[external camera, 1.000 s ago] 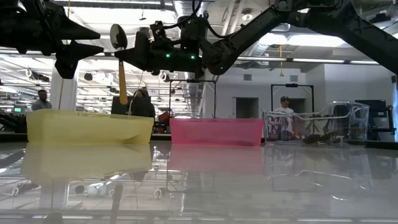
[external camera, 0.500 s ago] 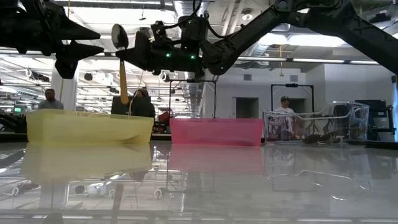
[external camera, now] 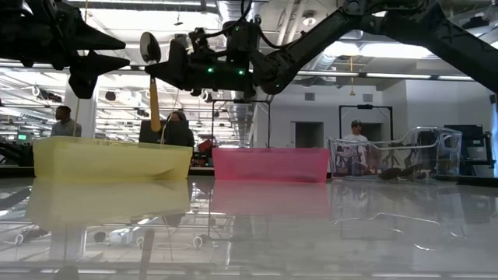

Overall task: Sort silverware by color (type)
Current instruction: Put the yellow spoon into the yellow bin

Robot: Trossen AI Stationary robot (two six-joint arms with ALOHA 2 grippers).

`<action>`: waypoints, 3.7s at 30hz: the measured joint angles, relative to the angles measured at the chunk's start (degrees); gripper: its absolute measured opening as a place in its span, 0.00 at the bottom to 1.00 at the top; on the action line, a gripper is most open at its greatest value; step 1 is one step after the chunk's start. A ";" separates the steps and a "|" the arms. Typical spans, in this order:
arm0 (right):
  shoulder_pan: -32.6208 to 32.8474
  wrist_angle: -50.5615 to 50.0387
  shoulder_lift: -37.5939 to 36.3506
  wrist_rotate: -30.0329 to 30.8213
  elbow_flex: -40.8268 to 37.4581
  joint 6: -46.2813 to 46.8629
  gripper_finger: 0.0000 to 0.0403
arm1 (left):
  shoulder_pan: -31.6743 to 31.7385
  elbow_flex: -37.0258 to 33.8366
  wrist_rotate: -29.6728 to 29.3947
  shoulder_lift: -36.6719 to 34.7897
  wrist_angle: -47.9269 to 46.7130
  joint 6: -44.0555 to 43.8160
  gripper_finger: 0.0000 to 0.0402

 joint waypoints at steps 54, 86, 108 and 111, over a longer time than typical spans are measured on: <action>0.04 3.54 -0.09 -3.19 0.00 -1.38 0.06 | -0.01 0.00 -0.01 0.00 0.00 0.09 0.37; 1.72 5.26 0.00 -6.43 1.79 -4.99 0.06 | 0.00 0.00 0.01 0.00 -0.17 1.18 0.37; 1.52 3.74 12.99 -5.82 12.94 4.60 0.06 | 0.01 0.00 0.21 0.01 -0.22 1.16 0.37; 1.31 0.18 12.82 -5.76 12.94 4.31 0.06 | 0.01 0.00 0.24 0.01 -0.22 1.16 0.37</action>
